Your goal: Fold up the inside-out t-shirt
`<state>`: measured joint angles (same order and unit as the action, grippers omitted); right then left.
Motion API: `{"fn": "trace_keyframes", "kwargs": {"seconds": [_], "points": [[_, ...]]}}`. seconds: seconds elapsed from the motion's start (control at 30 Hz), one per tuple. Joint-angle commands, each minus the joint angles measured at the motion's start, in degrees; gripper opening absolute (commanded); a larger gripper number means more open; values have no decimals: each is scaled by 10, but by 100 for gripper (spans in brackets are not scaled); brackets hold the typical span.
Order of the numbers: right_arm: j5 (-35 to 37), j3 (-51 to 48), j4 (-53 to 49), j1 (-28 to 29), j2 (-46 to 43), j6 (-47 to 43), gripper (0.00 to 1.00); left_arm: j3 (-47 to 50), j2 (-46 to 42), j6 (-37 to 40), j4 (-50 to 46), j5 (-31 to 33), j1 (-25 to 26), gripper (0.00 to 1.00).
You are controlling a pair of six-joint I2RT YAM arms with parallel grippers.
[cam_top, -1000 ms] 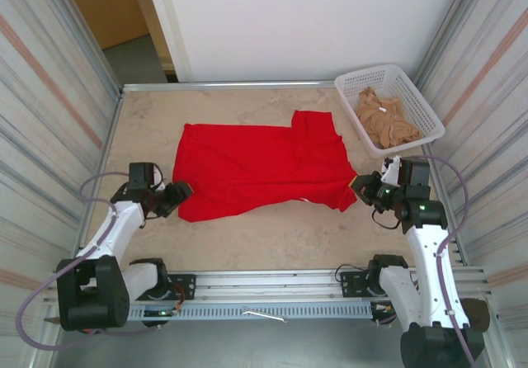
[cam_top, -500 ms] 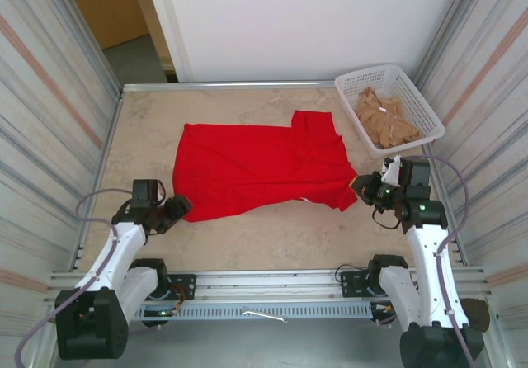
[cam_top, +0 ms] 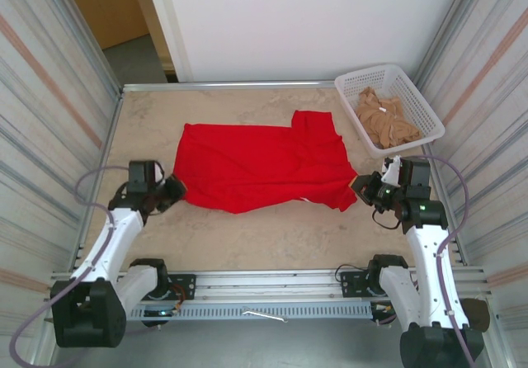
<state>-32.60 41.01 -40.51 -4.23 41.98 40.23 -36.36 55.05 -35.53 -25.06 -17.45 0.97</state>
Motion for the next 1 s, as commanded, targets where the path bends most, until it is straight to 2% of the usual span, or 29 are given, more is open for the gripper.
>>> {"fn": "trace_keyframes", "kwargs": {"seconds": [0.0,0.13,0.47,0.6,0.8,0.97], "points": [[-4,20,-11,-5,-11,-10,0,-60,-11,16,-42,-57,-15,0],[-6,21,-15,-5,-17,-12,0,-86,5,2,-47,-106,-38,0],[-12,27,-36,-8,-36,-11,0,-91,-16,-7,-68,-130,-39,0],[-4,25,-27,-9,-25,-15,0,-69,-16,-24,-42,-144,-39,0],[-7,14,39,-10,53,-17,0,-85,99,9,10,-112,-40,0],[8,15,117,-10,182,-27,0,-132,242,42,43,-101,-57,0]]}}
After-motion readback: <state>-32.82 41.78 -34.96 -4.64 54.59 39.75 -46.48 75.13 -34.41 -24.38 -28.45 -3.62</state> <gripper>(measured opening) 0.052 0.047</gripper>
